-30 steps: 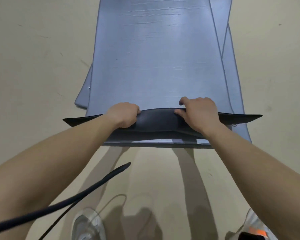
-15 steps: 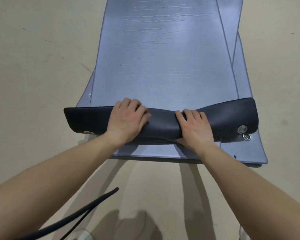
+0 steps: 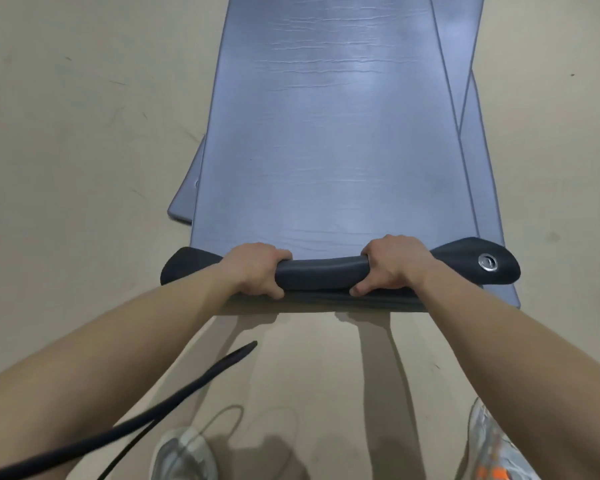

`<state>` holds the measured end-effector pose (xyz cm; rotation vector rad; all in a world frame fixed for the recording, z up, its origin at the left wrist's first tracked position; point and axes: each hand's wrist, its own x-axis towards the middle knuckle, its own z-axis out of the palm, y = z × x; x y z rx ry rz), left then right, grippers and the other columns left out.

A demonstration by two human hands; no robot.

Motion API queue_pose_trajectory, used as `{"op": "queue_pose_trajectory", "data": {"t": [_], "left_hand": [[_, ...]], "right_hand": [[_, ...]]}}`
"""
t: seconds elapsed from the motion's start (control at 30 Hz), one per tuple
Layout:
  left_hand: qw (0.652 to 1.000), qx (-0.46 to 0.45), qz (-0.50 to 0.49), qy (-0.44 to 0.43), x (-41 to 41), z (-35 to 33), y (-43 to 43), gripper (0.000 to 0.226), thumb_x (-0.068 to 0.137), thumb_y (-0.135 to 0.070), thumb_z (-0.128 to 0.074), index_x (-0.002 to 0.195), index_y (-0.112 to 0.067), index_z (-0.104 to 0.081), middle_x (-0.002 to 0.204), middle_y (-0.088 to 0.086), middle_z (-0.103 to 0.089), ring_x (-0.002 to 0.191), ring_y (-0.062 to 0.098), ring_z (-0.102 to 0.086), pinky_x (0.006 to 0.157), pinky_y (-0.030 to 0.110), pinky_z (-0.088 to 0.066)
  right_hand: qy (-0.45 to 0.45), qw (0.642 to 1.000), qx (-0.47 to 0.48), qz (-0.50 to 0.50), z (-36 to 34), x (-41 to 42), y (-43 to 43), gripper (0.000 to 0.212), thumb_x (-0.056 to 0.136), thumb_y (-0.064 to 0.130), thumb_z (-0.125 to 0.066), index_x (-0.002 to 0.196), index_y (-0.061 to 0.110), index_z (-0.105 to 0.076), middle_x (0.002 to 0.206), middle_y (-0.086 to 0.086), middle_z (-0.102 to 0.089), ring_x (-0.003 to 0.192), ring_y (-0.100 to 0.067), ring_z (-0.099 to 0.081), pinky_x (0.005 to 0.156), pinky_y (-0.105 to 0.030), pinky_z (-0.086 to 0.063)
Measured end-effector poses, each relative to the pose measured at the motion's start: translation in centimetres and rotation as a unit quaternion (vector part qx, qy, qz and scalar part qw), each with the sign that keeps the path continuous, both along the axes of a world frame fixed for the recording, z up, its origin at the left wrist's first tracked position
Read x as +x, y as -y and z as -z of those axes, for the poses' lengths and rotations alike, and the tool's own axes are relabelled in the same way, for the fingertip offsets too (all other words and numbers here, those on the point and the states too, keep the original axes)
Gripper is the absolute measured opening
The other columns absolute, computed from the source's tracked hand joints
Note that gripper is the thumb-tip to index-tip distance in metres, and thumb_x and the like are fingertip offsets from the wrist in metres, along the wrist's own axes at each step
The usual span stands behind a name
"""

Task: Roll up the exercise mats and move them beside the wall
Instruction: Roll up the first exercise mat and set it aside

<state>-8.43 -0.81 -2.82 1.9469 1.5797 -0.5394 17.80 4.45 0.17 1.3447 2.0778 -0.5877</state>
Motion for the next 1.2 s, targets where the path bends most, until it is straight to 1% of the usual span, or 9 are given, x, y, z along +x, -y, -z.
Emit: {"op": "queue_pose_trajectory", "data": {"t": [0.2,0.33,0.47,0.53,0.6,0.73,0.9,1.0,1.2], "left_hand": [[0.992,-0.107,-0.050,0.036,-0.6,0.4,-3.3,0.081,0.063,-0.066,-0.089,0.127,-0.024,-0.064,0.109,-0.007,-0.062,0.098,0.022,-0.056,0.082,0.034,-0.043],[0.996,-0.083,-0.026,0.021,-0.7,0.5,-3.9,0.072,0.064,-0.075,-0.082,0.115,-0.027,-0.061,0.110,-0.006,-0.066,0.095,0.020,-0.057,0.079,0.036,-0.047],[0.988,0.148,-0.025,-0.034,-1.7,0.3,-2.2,0.075,0.084,-0.082,-0.053,0.132,-0.025,-0.051,0.118,0.005,-0.067,0.098,0.030,-0.063,0.085,0.044,-0.050],[0.950,0.310,-0.003,-0.028,-0.8,1.6,-0.4,0.061,0.094,-0.065,-0.047,0.136,-0.022,-0.053,0.130,0.012,-0.061,0.105,0.037,-0.063,0.091,0.049,-0.046],[0.928,0.372,0.024,-0.002,0.7,3.1,0.7,0.052,0.099,-0.052,-0.049,0.137,-0.018,-0.052,0.138,0.017,-0.056,0.117,0.040,-0.058,0.099,0.053,-0.043],[0.954,0.280,0.088,-0.058,0.4,4.9,1.0,0.113,0.078,-0.076,-0.067,0.159,-0.013,-0.021,0.164,0.020,-0.030,0.148,0.042,-0.032,0.121,0.061,-0.024],[0.963,0.233,0.133,-0.011,-1.3,4.3,-2.7,0.112,0.080,-0.063,-0.076,0.163,-0.015,-0.019,0.165,0.012,-0.031,0.148,0.035,-0.034,0.123,0.048,-0.024],[0.976,0.183,0.114,0.009,-1.2,3.3,-4.3,0.109,0.079,-0.060,-0.075,0.163,-0.019,-0.019,0.165,0.006,-0.030,0.149,0.028,-0.032,0.123,0.042,-0.022],[0.946,0.310,0.036,-0.087,0.8,5.2,-2.7,0.110,0.066,-0.065,-0.081,0.153,-0.015,-0.034,0.146,0.013,-0.047,0.126,0.037,-0.049,0.111,0.051,-0.035]], "right_hand": [[-0.038,0.982,0.185,-0.030,3.0,1.9,4.6,0.094,0.067,0.078,-0.070,0.142,0.029,-0.043,0.133,0.001,-0.056,0.118,-0.026,-0.055,0.107,-0.044,-0.039],[-0.030,0.988,0.147,-0.024,3.6,1.3,2.1,0.065,0.069,0.073,-0.073,0.115,0.031,-0.055,0.111,0.003,-0.063,0.099,-0.025,-0.061,0.080,-0.038,-0.049],[-0.016,0.999,0.029,-0.009,1.6,0.1,-3.7,0.064,0.056,0.076,-0.080,0.096,0.031,-0.060,0.092,0.008,-0.065,0.087,-0.022,-0.061,0.073,-0.035,-0.047],[-0.015,0.999,-0.031,0.005,1.1,-0.5,-5.6,0.066,0.053,0.074,-0.086,0.098,0.031,-0.063,0.090,0.010,-0.064,0.087,-0.019,-0.062,0.078,-0.037,-0.051],[-0.022,0.997,-0.065,0.021,1.2,-0.8,-6.7,0.069,0.050,0.070,-0.090,0.100,0.031,-0.064,0.094,0.009,-0.066,0.089,-0.018,-0.062,0.084,-0.038,-0.053],[-0.069,0.997,-0.003,0.021,2.1,-0.1,-6.4,0.095,0.049,0.072,-0.088,0.126,0.030,-0.053,0.113,0.007,-0.060,0.105,-0.022,-0.057,0.089,-0.040,-0.048],[-0.109,0.940,0.309,-0.096,5.3,2.4,0.4,0.114,0.060,0.074,-0.073,0.151,0.014,-0.040,0.143,-0.014,-0.048,0.129,-0.038,-0.046,0.114,-0.052,-0.028],[-0.091,0.936,0.332,-0.077,7.3,1.8,0.7,0.116,0.060,0.061,-0.083,0.153,0.012,-0.035,0.143,-0.016,-0.046,0.131,-0.039,-0.043,0.116,-0.056,-0.026],[-0.045,0.974,0.212,-0.065,5.6,-0.2,-4.7,0.103,0.052,0.071,-0.070,0.143,0.032,-0.040,0.129,0.001,-0.057,0.115,-0.027,-0.056,0.102,-0.046,-0.036]]}}
